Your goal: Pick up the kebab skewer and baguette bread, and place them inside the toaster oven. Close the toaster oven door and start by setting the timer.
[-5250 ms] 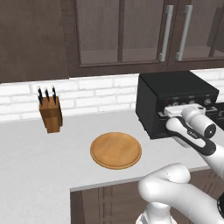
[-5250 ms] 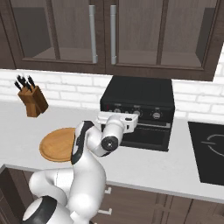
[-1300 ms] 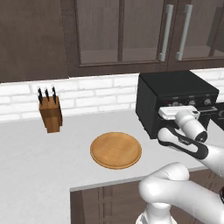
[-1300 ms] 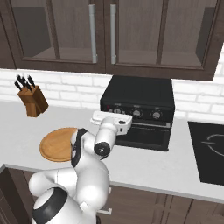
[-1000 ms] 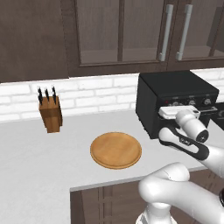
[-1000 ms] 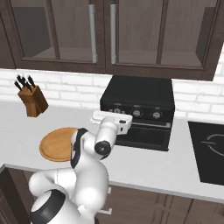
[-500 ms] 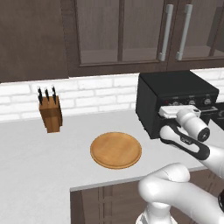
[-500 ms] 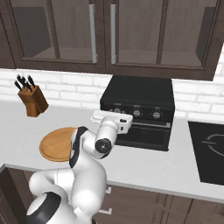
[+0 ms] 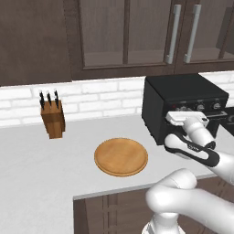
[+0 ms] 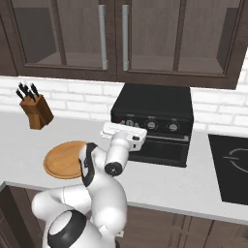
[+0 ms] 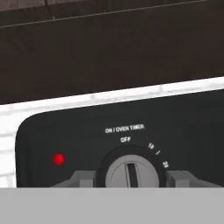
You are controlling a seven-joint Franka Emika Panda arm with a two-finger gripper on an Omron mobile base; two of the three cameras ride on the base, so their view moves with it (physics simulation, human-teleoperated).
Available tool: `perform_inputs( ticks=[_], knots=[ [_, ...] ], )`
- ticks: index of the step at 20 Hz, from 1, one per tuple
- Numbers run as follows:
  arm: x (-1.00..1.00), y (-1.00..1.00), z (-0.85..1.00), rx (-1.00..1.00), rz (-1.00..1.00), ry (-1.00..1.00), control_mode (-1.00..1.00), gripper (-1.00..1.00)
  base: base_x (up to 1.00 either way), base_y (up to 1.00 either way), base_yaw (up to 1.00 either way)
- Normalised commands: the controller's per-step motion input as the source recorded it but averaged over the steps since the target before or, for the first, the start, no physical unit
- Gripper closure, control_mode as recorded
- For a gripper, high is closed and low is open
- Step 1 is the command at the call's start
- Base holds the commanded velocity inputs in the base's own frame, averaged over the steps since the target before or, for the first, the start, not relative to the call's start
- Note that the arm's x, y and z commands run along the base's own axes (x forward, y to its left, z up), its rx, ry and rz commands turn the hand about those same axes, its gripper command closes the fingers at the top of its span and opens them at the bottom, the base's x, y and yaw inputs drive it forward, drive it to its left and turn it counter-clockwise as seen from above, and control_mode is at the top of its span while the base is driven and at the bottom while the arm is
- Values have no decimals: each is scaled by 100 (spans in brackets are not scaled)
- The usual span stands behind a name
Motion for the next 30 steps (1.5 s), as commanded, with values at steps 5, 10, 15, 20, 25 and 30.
perform_inputs(
  ticks=[5, 10, 15, 20, 25, 30],
  knots=[
    [0, 0, 6, 9, -4, -9, -100, 100, 0, 0, 0],
    [0, 0, 8, 8, -7, -3, -100, 100, 0, 0, 0],
    [0, 0, 17, 3, -13, 0, -100, 100, 0, 0, 0],
    [0, 0, 18, 0, -16, 0, -100, 100, 0, 0, 0],
    [0, 0, 23, 2, -17, 0, -100, 100, 0, 0, 0],
    [0, 0, 25, 2, -17, -1, -100, 100, 0, 0, 0]
  ],
)
